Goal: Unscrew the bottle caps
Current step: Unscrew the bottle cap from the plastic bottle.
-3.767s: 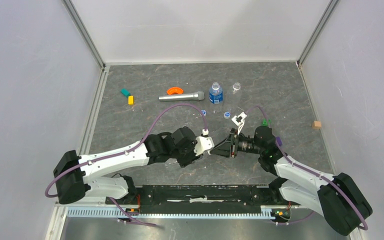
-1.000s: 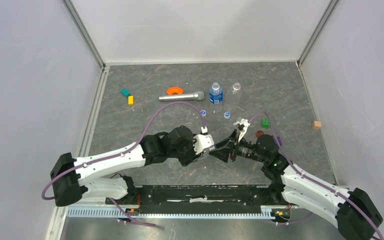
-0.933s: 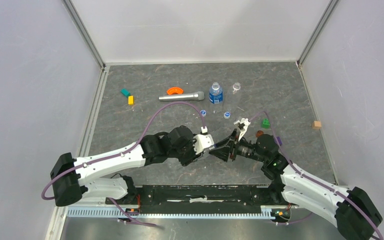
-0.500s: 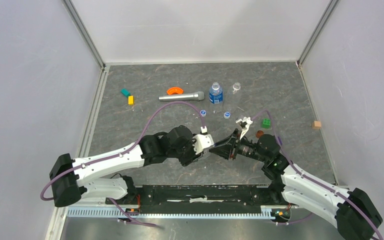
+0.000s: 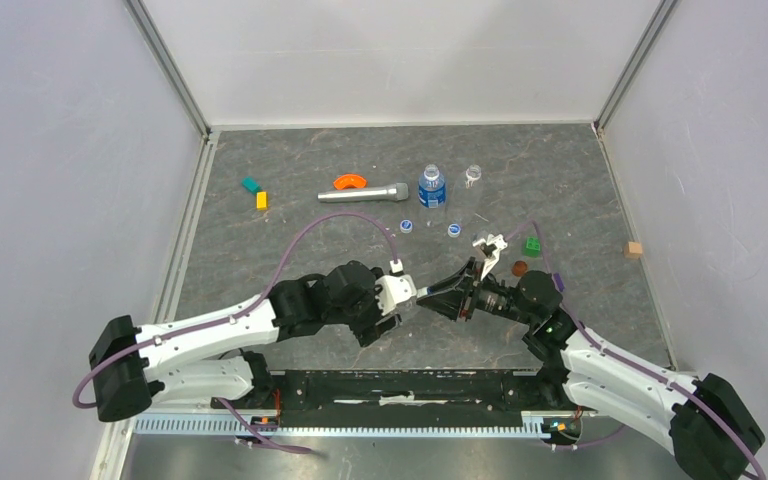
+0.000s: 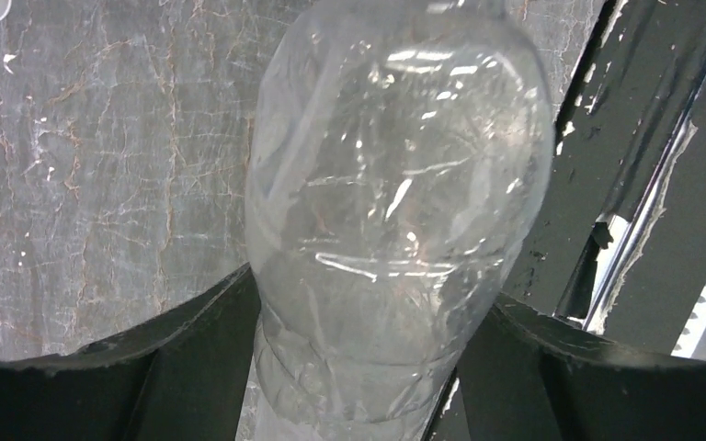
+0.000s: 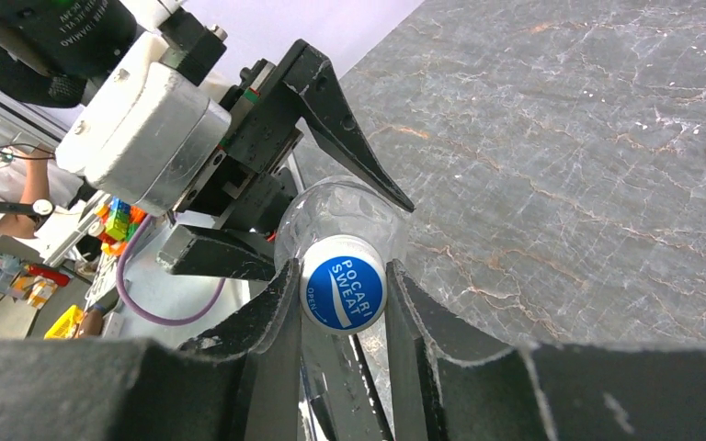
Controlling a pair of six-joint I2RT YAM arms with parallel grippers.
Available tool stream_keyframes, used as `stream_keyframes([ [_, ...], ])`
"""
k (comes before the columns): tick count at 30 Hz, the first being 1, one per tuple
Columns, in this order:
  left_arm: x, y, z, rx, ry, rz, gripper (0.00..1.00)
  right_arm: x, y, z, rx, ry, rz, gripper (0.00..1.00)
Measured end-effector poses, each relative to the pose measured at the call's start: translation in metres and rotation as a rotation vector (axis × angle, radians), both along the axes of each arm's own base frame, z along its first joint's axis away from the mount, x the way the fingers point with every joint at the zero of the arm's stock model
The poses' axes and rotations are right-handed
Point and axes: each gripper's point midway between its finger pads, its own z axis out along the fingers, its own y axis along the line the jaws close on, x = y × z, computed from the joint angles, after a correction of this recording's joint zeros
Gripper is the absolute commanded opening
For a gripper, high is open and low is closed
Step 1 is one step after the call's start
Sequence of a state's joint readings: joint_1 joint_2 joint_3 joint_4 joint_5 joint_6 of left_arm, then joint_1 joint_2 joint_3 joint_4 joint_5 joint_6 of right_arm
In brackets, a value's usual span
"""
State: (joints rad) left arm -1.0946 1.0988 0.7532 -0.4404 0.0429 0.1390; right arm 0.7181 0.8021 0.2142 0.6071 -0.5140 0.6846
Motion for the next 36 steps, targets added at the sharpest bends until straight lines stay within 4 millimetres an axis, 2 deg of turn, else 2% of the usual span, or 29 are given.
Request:
stream_keyframes([
  [5, 0.001, 0.004, 0.002, -0.023, -0.011, 0.027, 0.63, -0.001, 0.001, 0.003, 0.012, -0.003, 0.006, 0.00],
  [8, 0.001, 0.002, 0.003, -0.031, -0.012, 0.029, 0.46, -0.001, 0.001, 0.004, 0.017, -0.006, 0.005, 0.02],
  [11, 0.001, 0.003, 0.002, -0.031, -0.009, 0.032, 0.37, 0.000, 0.001, 0.003, 0.014, -0.002, 0.006, 0.08],
  [13, 0.001, 0.003, 0.002, -0.030, -0.008, 0.033, 0.33, 0.000, 0.002, 0.002, 0.011, 0.001, 0.007, 0.24],
  [14, 0.001, 0.003, 0.002, -0.029, -0.008, 0.033, 0.32, 0.000, 0.002, 0.002, 0.010, 0.002, 0.007, 0.37],
  [15, 0.001, 0.003, 0.002, -0.029, -0.008, 0.033, 0.31, 0.000, 0.002, 0.001, 0.010, 0.002, 0.007, 0.45],
  [18, 0.001, 0.003, 0.001, -0.027, -0.006, 0.031, 0.26, 0.001, 0.001, 0.000, 0.002, -0.001, 0.006, 0.54],
  [27, 0.007, 0.003, 0.004, 0.003, -0.032, 0.035, 0.21, 0.015, -0.017, -0.012, -0.048, 0.081, 0.000, 0.55],
  [36, 0.009, 0.008, -0.004, 0.074, -0.033, 0.021, 0.20, 0.011, -0.019, -0.007, -0.025, 0.110, 0.033, 0.54],
])
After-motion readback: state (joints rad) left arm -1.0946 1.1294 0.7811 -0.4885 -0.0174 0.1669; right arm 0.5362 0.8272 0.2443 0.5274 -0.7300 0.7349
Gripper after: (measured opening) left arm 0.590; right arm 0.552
